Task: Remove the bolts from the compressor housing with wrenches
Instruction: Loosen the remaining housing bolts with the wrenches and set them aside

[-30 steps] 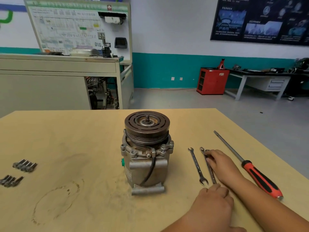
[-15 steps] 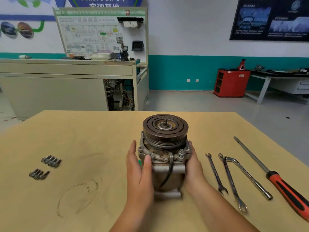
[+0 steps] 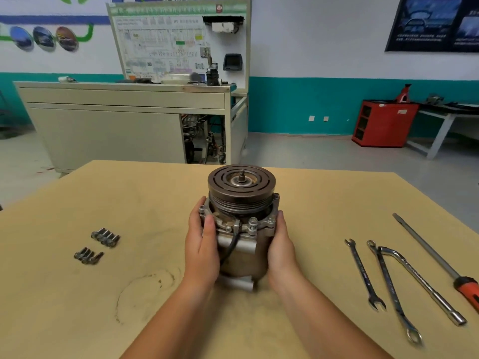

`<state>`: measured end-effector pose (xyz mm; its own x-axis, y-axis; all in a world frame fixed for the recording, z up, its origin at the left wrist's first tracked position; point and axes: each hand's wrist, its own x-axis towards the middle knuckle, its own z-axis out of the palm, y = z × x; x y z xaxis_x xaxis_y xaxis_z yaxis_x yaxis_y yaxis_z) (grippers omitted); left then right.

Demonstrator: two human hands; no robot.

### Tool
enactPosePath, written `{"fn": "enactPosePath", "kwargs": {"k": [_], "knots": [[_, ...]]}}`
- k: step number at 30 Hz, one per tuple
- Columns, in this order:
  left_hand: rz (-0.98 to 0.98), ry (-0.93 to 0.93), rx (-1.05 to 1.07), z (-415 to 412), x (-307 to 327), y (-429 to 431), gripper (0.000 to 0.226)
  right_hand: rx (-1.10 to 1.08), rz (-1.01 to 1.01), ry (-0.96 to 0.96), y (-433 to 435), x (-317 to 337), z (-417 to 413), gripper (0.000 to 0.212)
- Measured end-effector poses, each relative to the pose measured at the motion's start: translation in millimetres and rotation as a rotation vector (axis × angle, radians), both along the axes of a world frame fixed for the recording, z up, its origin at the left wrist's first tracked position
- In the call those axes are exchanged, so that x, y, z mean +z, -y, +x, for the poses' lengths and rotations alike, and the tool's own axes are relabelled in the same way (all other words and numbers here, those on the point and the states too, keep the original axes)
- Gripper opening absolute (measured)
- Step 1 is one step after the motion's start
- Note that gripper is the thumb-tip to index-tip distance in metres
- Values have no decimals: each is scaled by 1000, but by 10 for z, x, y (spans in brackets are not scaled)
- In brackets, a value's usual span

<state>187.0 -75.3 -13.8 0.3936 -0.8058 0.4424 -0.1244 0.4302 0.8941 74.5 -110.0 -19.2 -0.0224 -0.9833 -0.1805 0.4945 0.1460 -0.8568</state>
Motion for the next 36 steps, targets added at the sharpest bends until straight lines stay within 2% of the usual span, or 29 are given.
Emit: {"fn": "enactPosePath", "kwargs": {"k": [2, 4, 6, 7, 8, 10, 13, 18, 21, 26, 32, 36], "knots": [[19, 34, -21, 105, 22, 7, 50, 16, 7, -115, 15, 11, -12, 42], [16, 87, 4, 160, 51, -50, 52, -51, -62, -230, -23, 50, -89, 28], [-88, 223, 112, 176, 88, -144, 48, -236, -283, -347, -149, 125, -178, 10], [-161, 300, 160, 165, 113, -190, 39, -305, -427, -422, -237, 183, -202, 11], [-218, 362, 186, 138, 139, -232, 29, -315, -555, -492, -322, 242, -216, 14], [-250, 447, 201, 50, 196, -307, 15, -201, -702, -581, -449, 346, -211, 17], [-170, 504, 202, -73, 254, -364, 18, -80, -736, -749, -505, 426, -208, 14], [-82, 519, 233, -76, 295, -377, 36, -125, -718, -1033, -460, 537, -219, 12], [-85, 476, 203, -99, 308, -385, 31, -142, -777, -1159, -464, 590, -199, 6], [-122, 405, 158, -169, 330, -383, 21, -188, -865, -1210, -482, 595, -179, 11], [-123, 410, 180, -125, 292, -383, 30, -186, -961, -1233, -480, 595, -195, 9], [-148, 417, 183, -134, 297, -374, 30, -165, -985, -1234, -475, 598, -215, 21]]}}
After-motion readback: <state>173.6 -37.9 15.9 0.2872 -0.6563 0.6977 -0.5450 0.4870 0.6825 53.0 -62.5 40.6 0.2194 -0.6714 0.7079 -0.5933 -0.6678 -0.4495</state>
